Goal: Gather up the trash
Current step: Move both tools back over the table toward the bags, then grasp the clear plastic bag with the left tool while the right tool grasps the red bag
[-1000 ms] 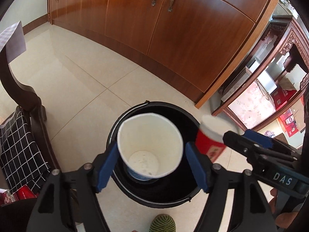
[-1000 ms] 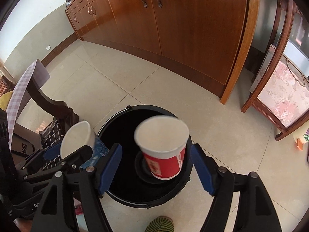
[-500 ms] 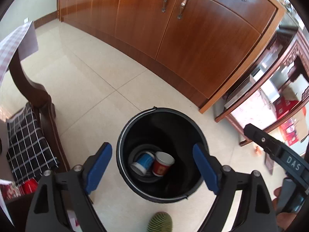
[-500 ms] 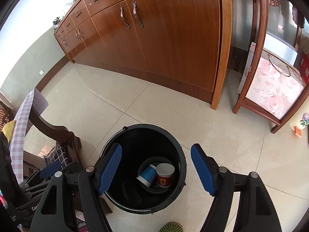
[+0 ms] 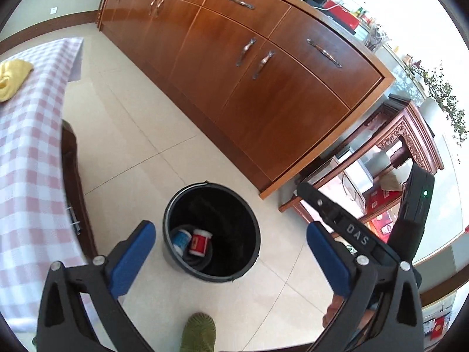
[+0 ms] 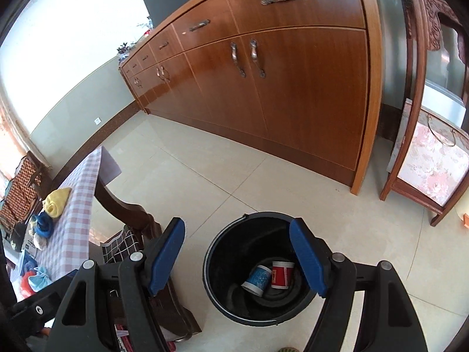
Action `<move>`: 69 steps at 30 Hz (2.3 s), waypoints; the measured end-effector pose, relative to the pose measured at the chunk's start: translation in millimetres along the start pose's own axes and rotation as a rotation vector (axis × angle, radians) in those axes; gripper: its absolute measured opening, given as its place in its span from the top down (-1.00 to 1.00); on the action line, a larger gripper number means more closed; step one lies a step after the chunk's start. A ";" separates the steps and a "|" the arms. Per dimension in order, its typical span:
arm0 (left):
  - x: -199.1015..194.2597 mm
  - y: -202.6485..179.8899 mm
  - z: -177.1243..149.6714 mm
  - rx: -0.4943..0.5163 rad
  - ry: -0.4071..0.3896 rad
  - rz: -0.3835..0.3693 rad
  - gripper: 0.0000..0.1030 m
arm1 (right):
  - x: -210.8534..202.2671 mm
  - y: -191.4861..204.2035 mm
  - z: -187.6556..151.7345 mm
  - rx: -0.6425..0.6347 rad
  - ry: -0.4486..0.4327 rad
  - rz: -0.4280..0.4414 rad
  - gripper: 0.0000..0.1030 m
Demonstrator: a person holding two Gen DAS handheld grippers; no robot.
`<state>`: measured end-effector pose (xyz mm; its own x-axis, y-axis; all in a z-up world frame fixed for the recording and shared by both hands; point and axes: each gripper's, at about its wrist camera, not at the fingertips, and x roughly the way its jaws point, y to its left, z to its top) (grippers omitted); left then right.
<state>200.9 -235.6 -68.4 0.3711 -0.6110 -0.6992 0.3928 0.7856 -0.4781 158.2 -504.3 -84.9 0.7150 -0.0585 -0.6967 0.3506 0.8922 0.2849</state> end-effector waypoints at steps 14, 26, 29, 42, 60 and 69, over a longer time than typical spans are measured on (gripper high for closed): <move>-149.7 64.9 -15.9 -0.004 -0.201 0.356 -1.00 | -48.3 161.7 -35.6 -0.244 -0.027 0.240 -0.47; -241.4 184.0 -52.3 -0.082 -0.307 0.731 -1.00 | -84.1 309.9 -95.0 -0.490 -0.024 0.436 -0.60; -249.8 209.5 -61.3 -0.111 -0.319 0.779 -1.00 | -79.7 324.3 -106.2 -0.507 -0.006 0.431 -0.61; -246.8 257.4 -84.7 -0.231 -0.297 0.807 -1.00 | -47.9 370.0 -140.3 -0.570 0.107 0.465 -0.61; -220.8 282.0 -72.3 -0.249 -0.282 0.763 -0.99 | 5.8 416.4 -156.1 -0.615 0.188 0.435 -0.66; -213.0 292.5 -69.5 -0.255 -0.263 0.751 -0.55 | 21.8 423.6 -164.0 -0.622 0.219 0.434 -0.66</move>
<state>178.3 131.1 -96.2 0.6545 0.1063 -0.7485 -0.2285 0.9716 -0.0617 223.0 -54.2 -87.4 0.5521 0.3846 -0.7398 -0.3814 0.9055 0.1860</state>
